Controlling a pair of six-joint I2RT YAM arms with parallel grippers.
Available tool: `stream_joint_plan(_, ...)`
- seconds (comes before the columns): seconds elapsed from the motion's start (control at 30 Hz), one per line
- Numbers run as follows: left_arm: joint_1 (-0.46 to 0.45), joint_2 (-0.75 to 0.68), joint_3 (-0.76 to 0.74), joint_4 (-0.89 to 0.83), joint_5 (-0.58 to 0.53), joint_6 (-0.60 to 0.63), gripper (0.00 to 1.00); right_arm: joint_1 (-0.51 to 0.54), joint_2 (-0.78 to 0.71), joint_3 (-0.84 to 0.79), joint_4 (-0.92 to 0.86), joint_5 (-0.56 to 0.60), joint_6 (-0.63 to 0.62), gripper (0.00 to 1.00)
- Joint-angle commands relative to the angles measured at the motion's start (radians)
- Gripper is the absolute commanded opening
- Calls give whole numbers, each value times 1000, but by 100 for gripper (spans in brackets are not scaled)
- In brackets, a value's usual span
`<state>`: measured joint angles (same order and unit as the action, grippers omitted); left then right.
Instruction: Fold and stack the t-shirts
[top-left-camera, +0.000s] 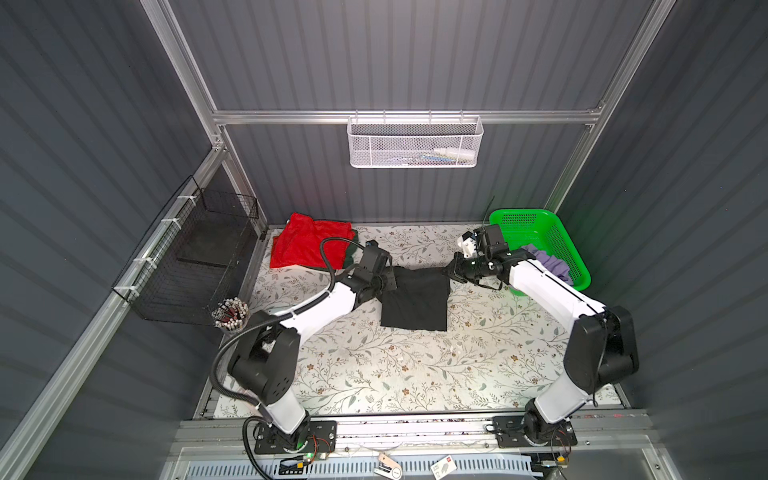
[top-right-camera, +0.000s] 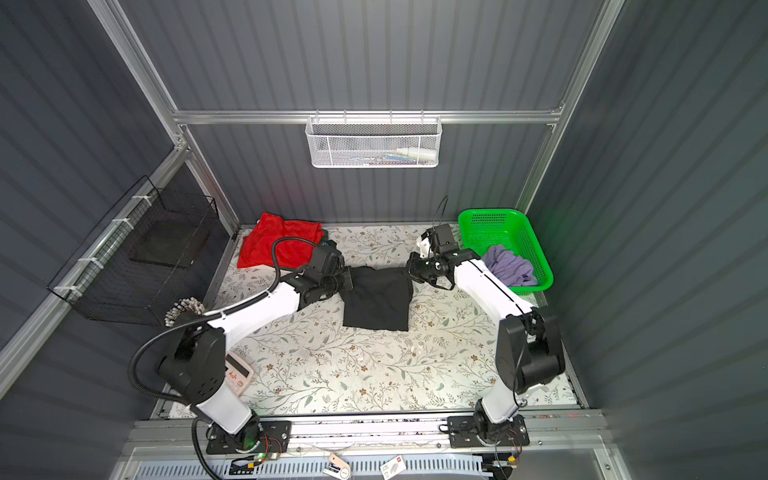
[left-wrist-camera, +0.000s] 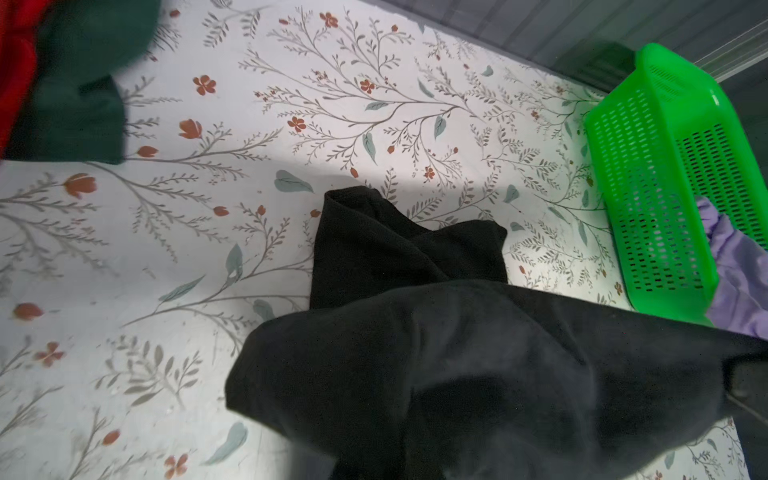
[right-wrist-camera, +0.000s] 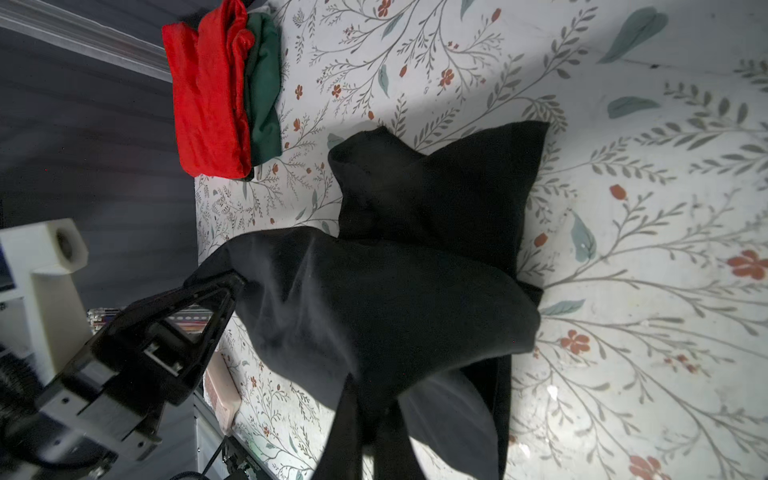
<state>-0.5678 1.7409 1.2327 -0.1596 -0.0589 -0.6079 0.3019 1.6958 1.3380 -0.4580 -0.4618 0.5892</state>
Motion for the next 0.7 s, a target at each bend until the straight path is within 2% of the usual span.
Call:
stream_joint_plan(0.0, 46, 97, 91, 22, 91, 27, 0, -21, 50, 52, 13, -41, -18, 4)
stream_joint_plan(0.07, 64, 155, 138, 8, 90, 29, 8, -36, 97, 80, 12, -40, -21, 16)
stream_joint_plan(0.1, 71, 181, 159, 4, 90, 28, 10, -44, 121, 94, 12, -38, -22, 26)
stream_joint_plan(0.13, 82, 205, 169, 4, 84, 32, 24, -54, 150, 110, 1, -38, -19, 42)
stream_joint_plan(0.17, 87, 224, 213, 2, 64, 41, 60, -65, 174, 130, -7, -37, -17, 48)
stream_joint_plan(0.2, 92, 237, 232, -6, 38, 53, 86, -72, 190, 139, -8, -38, -18, 50)
stream_joint_plan(0.23, 93, 243, 251, -22, -1, 68, 99, -77, 202, 142, -5, -36, -19, 54)
stream_joint_plan(0.47, 94, 178, 228, -26, -98, 174, 100, -78, 172, 106, -30, 51, -56, 88)
stream_joint_plan(0.57, 94, 160, 195, -41, -95, 191, 100, -78, 139, 69, -30, 84, -69, 93)
stream_joint_plan(0.67, 95, 162, 134, -31, -51, 202, 100, -78, 107, 23, -15, 55, -67, 94)
